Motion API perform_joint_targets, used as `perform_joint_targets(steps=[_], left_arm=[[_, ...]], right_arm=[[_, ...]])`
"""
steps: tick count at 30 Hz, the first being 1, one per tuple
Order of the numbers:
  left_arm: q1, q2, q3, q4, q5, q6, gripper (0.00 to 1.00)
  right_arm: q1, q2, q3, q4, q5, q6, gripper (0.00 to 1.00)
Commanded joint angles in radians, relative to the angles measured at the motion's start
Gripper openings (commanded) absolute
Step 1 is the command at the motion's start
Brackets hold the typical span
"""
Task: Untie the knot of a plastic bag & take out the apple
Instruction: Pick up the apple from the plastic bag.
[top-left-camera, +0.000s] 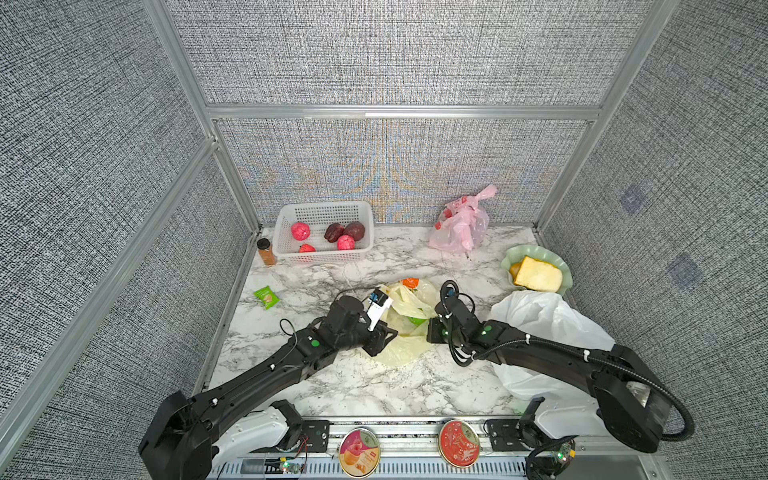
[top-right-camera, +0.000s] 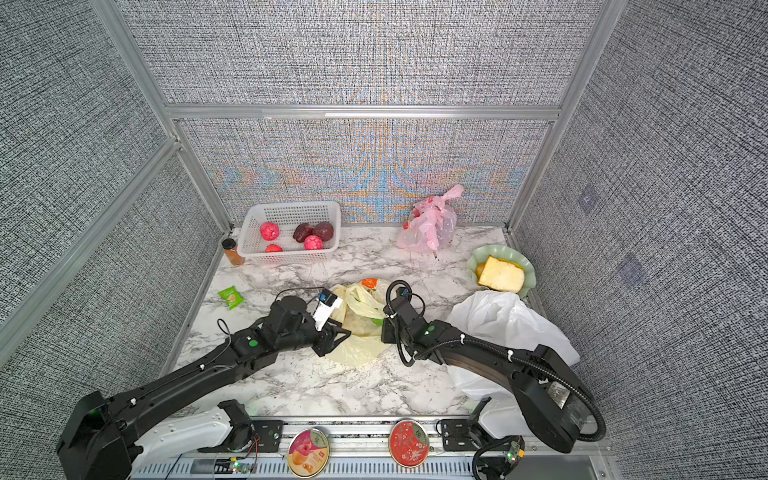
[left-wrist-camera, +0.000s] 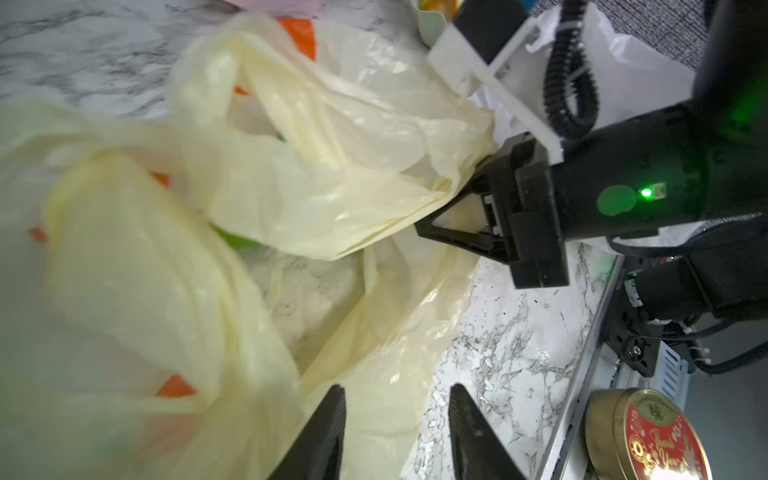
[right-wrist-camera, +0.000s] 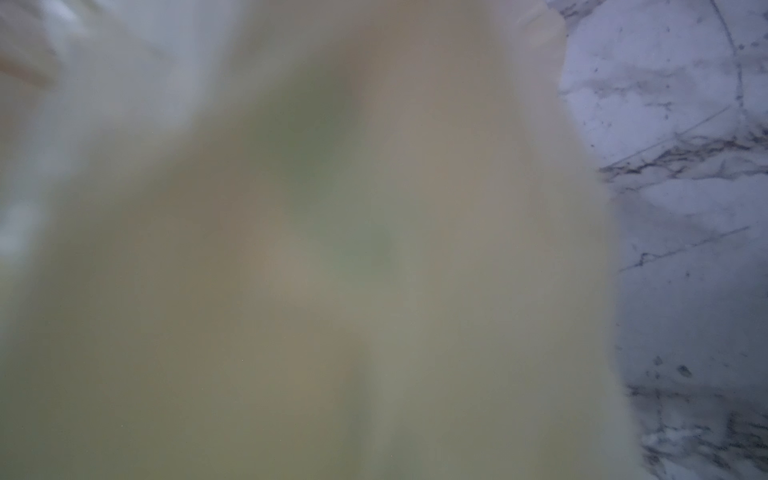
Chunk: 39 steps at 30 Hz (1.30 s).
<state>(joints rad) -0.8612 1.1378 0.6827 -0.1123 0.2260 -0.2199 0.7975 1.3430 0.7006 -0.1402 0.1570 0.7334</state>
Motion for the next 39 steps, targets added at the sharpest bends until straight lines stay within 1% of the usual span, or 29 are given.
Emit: perform_joint_targets(steps=[1,5,9,12,13,16,23,28,31,39], left_arm=[[-0.056,0.103,0.084,0.030,-0.175,0.020,0.43],[-0.080,0.280,0.215,-0.018,-0.239,0.052,0.45],[-0.079,0.441,0.329,-0.060,-0.314,0.068,0.54],[-0.080,0.535,0.434,-0.149,-0.428,-0.006,0.61],[-0.080,0.568,0.468,-0.173,-0.449,0.010,0.64],[-0.079,0.642,0.535,-0.202,-0.461,0.042,0.67],[-0.080,0.734,0.592,-0.191,-0.427,0.042,0.67],[-0.079,0.714,0.556,-0.120,-0.376,0.042,0.67],[-0.079,0.707,0.544,-0.096,-0.366,0.053,0.67],[-0.079,0.754,0.552,-0.046,-0.335,0.071,0.67]], right_arm=[[-0.005,-0.018,-0.018,0.031,-0.021,0.048,0.00],[-0.020,-0.050,-0.056,0.071,-0.059,0.075,0.00],[-0.066,-0.104,-0.144,0.171,-0.147,0.116,0.00],[-0.095,-0.147,-0.188,0.213,-0.188,0.131,0.00],[-0.099,-0.158,-0.193,0.211,-0.193,0.131,0.00],[-0.104,-0.168,-0.200,0.213,-0.210,0.118,0.00],[-0.121,-0.131,-0.213,0.259,-0.273,0.119,0.00],[-0.129,-0.099,-0.220,0.290,-0.298,0.126,0.00],[-0.135,-0.082,-0.222,0.302,-0.311,0.126,0.00],[-0.142,-0.043,-0.209,0.323,-0.339,0.130,0.00]])
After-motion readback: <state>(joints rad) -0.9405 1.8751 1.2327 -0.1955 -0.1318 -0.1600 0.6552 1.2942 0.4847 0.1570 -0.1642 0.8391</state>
